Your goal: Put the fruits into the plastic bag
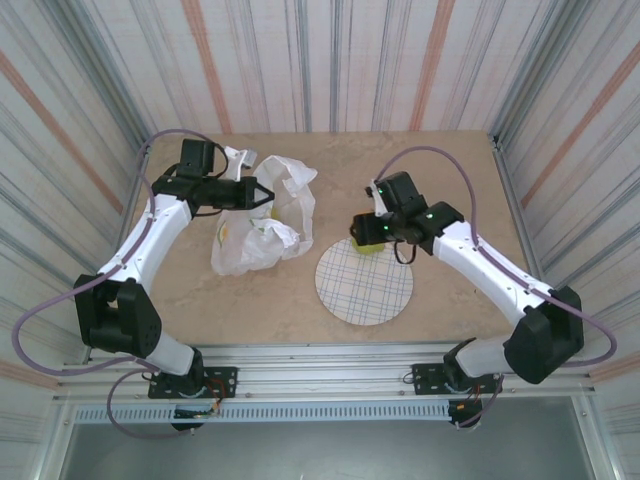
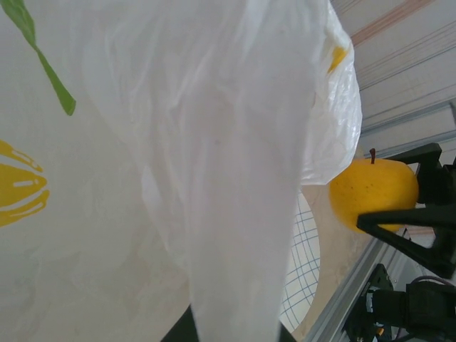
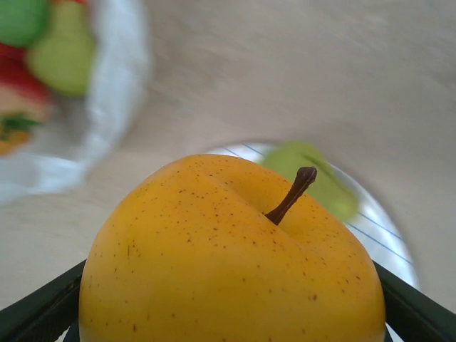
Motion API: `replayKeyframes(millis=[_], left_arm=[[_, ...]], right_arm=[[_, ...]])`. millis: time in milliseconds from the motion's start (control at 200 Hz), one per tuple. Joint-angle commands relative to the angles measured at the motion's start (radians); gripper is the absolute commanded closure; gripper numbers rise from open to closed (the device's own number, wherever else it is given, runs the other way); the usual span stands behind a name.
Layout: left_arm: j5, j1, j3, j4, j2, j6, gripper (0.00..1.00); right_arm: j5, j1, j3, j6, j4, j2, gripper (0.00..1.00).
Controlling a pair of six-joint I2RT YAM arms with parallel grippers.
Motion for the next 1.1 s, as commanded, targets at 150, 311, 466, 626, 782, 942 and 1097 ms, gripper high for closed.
replayKeyframes(millis=[150, 311, 466, 626, 782, 942, 1097], left_arm=[[0.04, 0.003, -0.015, 0.015, -0.024, -0.014, 1.0], [0.046, 0.002, -0.017, 0.02, -0.029, -0.02, 1.0], [0.052, -0.002, -0.02, 0.027, -0.031, -0.025, 1.0], [0.061, -0.007, -0.02, 0.028, -0.025, -0.03, 1.0], [0.066, -0.01, -0.022, 0.028, -0.026, -0.031, 1.0], [0.066, -0.01, -0.021, 0.028, -0.026, -0.031, 1.0], [0.063, -0.009, -0.021, 0.027, -0.034, -0.029, 1.0]], right_arm=[[-0.123, 0.134, 0.104, 0.194, 0.404, 0.227, 0.33], [-0.059, 0.187, 0.136, 0.317, 0.535, 0.36, 0.33], [-0.058, 0.203, 0.118, 0.455, 0.725, 0.466, 0.34], [-0.005, 0.23, 0.162, 0.544, 0.79, 0.551, 0.32], [0.06, 0.229, 0.17, 0.66, 0.836, 0.6, 0.32], [0.113, 0.241, 0.253, 0.717, 0.802, 0.652, 0.29], [0.144, 0.254, 0.339, 0.715, 0.79, 0.701, 0.2]])
